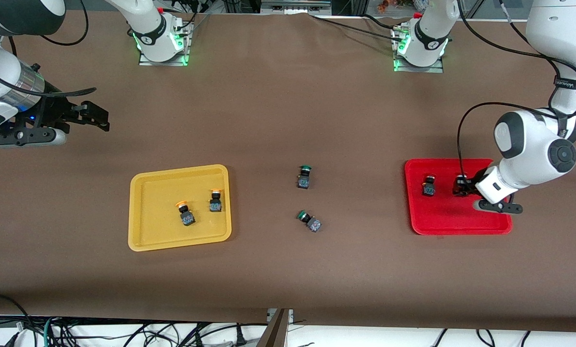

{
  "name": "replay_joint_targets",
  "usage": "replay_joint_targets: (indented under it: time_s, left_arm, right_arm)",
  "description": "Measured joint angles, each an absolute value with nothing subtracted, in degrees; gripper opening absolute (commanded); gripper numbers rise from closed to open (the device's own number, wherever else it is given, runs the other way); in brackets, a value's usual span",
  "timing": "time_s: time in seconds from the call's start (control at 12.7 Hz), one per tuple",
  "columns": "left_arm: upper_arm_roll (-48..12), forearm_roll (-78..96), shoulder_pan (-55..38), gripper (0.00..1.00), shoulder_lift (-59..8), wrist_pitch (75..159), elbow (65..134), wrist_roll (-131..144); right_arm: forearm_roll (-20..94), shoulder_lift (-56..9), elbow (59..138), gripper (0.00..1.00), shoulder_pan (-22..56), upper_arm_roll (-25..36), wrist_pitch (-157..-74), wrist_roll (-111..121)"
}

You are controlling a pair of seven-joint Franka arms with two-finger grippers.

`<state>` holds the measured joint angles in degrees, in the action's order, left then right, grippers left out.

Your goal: Place red and yellow buttons in trays

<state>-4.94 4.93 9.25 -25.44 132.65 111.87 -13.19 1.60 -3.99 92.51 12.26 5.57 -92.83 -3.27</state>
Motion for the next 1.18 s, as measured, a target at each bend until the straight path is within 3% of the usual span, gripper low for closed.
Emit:
replay_joint_targets:
  time_s: [0.16, 0.24, 0.31, 0.39, 0.71, 1.18]
  left_arm:
    - [-4.9, 4.9, 8.7, 0.23, -27.0, 132.6, 112.6, -13.2]
    - [-5.0, 4.9, 8.5, 0.41, -27.8, 132.6, 112.6, -13.2]
    - [-5.0, 4.9, 8.2, 0.86, -28.3, 132.7, 112.6, -13.2]
    - [-5.0, 4.9, 7.9, 1.0, -28.4, 132.7, 112.4, -13.2]
    - [-5.0, 4.9, 7.6, 1.0, -28.2, 131.0, 109.5, -13.2]
    - [-4.6, 4.9, 7.7, 1.0, -24.9, 104.1, 89.8, -13.0]
  right_arm:
    - [1.6, -4.0, 92.5, 1.0, 12.3, 5.6, -92.8, -3.3]
    - [1.6, -4.0, 92.5, 1.0, 12.3, 5.6, -92.8, -3.3]
    - [1.6, -4.0, 92.5, 1.0, 12.3, 5.6, -92.8, -3.3]
    - [1.6, -4.0, 92.5, 1.0, 12.3, 5.6, -92.8, -3.3]
    - [1.6, -4.0, 92.5, 1.0, 12.3, 5.6, -92.8, -3.3]
    - [1.6, -4.0, 92.4, 1.0, 12.2, 5.6, -92.8, -3.3]
